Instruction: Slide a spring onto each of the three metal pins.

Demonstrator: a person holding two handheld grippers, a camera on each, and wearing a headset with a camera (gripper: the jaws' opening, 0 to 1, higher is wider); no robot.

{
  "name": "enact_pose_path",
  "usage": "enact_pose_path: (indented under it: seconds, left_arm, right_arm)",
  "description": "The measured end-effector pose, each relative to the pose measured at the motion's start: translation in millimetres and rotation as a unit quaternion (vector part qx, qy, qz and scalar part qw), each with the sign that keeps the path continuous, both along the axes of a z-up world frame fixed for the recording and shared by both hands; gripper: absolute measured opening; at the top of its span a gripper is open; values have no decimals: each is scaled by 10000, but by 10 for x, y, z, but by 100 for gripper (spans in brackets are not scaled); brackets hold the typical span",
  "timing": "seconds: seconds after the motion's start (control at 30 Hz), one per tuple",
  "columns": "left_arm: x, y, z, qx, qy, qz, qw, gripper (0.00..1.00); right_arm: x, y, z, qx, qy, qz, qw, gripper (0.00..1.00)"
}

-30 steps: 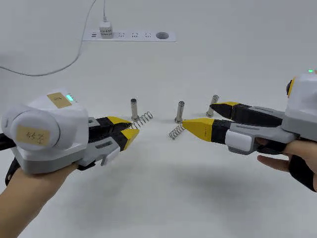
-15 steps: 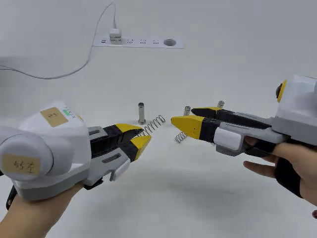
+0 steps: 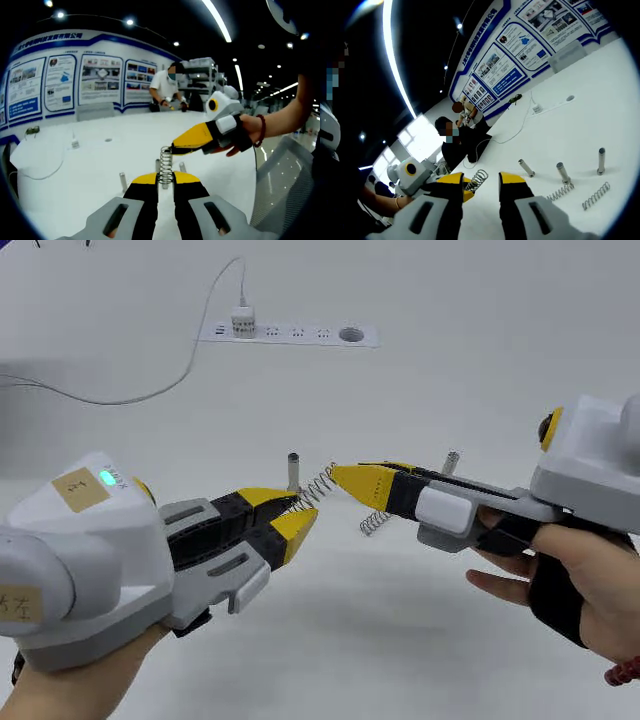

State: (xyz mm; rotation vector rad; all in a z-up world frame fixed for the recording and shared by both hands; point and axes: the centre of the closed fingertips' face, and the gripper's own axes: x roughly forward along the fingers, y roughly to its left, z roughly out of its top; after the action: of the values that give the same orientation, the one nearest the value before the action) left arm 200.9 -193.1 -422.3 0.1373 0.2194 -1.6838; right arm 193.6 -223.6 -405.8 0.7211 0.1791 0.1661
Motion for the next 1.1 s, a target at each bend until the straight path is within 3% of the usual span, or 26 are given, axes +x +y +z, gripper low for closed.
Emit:
enact_pose_path:
  seconds: [0.3, 0.53, 0.63, 0.93, 1.1]
  left_arm:
    - [-70, 16, 78, -182, 97, -9, 9998, 10]
    - [-94, 34, 114, -216, 124, -8, 9997, 10]
    - [-93, 37, 103, -177, 6, -46, 9998, 10]
    - [-102, 30, 42, 108, -371, -142, 9992, 12]
    - [-103, 22, -1, 175, -433, -123, 9988, 19]
  right_arm:
    - [33, 95, 41, 281, -72, 144, 9995, 18]
    - [40, 133, 59, 304, -129, 217, 9992, 13]
    - [43, 165, 83, 17, -250, 282, 9993, 13]
    - [31, 208, 75, -116, -245, 416, 9988, 12]
    - [31, 208, 80, -147, -255, 424, 9987, 11]
